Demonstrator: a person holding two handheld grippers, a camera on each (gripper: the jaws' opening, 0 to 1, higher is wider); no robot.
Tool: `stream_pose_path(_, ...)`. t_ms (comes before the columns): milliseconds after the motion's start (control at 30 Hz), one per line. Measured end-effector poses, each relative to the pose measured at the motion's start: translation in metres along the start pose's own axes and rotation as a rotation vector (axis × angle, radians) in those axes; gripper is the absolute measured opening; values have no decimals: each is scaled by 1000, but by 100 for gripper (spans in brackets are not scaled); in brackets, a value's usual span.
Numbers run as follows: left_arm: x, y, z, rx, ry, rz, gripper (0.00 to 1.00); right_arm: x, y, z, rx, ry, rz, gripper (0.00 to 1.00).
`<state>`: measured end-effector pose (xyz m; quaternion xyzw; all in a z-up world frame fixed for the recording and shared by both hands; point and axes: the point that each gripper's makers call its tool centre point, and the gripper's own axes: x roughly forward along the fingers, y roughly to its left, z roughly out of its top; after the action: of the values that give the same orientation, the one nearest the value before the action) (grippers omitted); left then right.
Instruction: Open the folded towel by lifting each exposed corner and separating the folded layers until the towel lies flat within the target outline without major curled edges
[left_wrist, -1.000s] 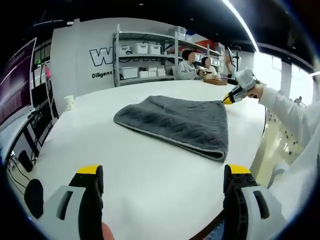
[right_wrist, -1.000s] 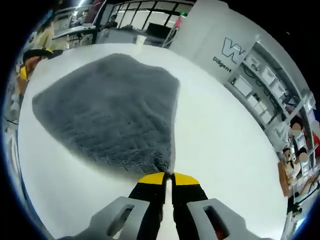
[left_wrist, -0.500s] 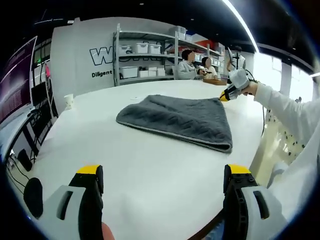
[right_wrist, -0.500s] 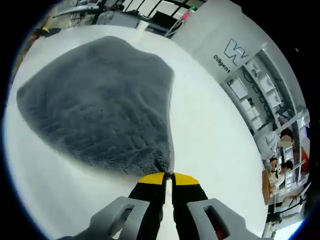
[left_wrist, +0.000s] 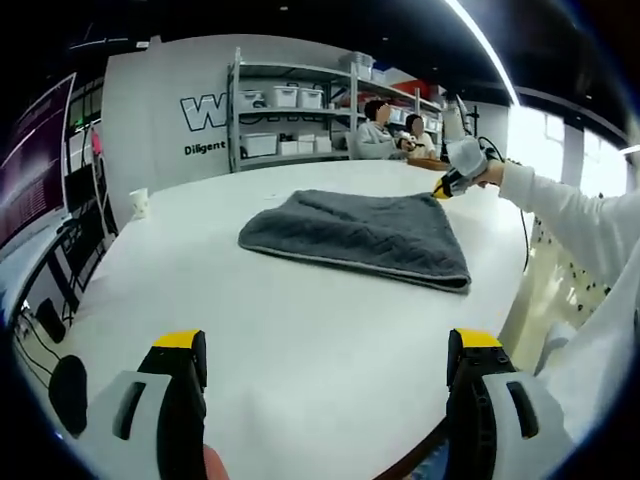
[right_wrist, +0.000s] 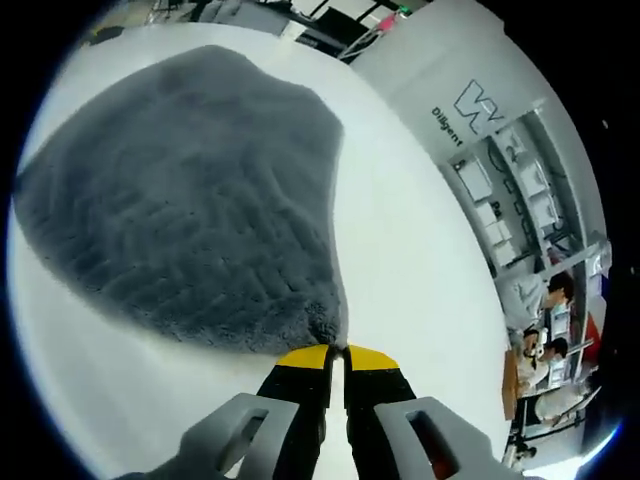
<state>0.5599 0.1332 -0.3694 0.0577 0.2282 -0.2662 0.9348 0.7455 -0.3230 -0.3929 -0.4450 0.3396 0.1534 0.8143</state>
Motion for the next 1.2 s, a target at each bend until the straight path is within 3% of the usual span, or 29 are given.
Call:
stream_pose_path(567,0,4,-3,-8,6,8,99,22,-26,2,-109,68,-49,0)
stream_pose_path(1200,5,9,-2,-19,15,10,99,47,-55,10,-150,125,-72,0)
